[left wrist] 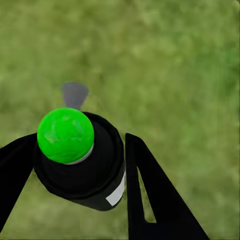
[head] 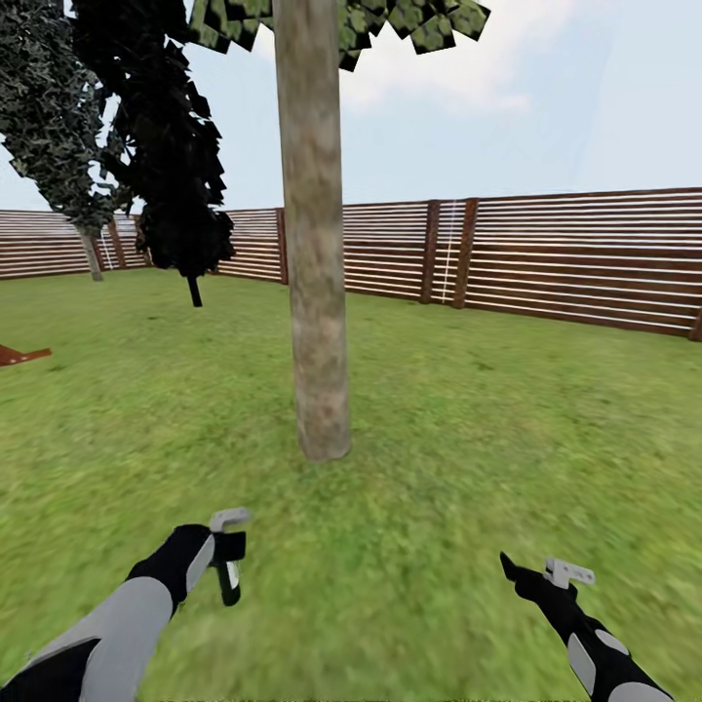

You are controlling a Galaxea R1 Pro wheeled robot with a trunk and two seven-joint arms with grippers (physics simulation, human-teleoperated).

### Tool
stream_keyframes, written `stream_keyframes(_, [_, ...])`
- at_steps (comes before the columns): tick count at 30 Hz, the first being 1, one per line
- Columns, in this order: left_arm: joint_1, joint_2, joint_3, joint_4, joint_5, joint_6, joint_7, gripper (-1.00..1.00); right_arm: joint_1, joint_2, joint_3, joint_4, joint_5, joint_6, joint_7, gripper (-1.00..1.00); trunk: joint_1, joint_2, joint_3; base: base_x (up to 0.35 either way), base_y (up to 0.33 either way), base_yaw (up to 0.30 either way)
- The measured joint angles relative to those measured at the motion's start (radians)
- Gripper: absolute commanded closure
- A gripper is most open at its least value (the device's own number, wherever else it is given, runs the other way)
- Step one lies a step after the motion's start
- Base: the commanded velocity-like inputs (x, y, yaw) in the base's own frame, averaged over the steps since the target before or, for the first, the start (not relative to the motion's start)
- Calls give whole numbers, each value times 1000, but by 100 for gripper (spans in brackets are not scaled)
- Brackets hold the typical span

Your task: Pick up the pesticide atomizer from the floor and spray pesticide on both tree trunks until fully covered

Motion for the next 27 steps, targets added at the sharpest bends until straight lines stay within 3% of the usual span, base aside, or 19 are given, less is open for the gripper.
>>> stream_keyframes(3, [-37, 1, -3, 0, -2, 38, -121, 100, 0, 0, 0, 0, 0, 0, 0, -100, 0, 0, -5, 0, 0, 0])
stream_keyframes(6, [-113, 0, -9, -1, -8, 162, -143, 100, 0, 0, 0, 0, 0, 0, 0, -100, 0, 0, -9, 0, 0, 0])
stream_keyframes(9, [-149, -8, -68, -1, -31, 225, -146, 100, 0, 0, 0, 0, 0, 0, 0, -100, 0, 0, -14, 0, 0, 0])
stream_keyframes(10, [-155, -28, -123, -6, -48, 262, -146, 100, 0, 0, 0, 0, 0, 0, 0, -100, 0, 0, -16, 0, 0, 0])
stream_keyframes(12, [-158, -46, -186, -40, -71, 302, -146, 100, 0, 0, 0, 0, 0, 0, 0, -100, 0, 0, -19, 0, 0, 0])
stream_keyframes(14, [-159, -50, -207, -54, -77, 311, -147, 100, 0, 0, 0, 0, 0, 0, 0, -100, 0, 0, -22, 0, 0, 0])
stream_keyframes(27, [-157, -47, -214, -55, -80, 312, -145, 100, 0, 0, 0, 0, 0, 0, -1, -100, 0, 0, -43, 260, 0, 0])
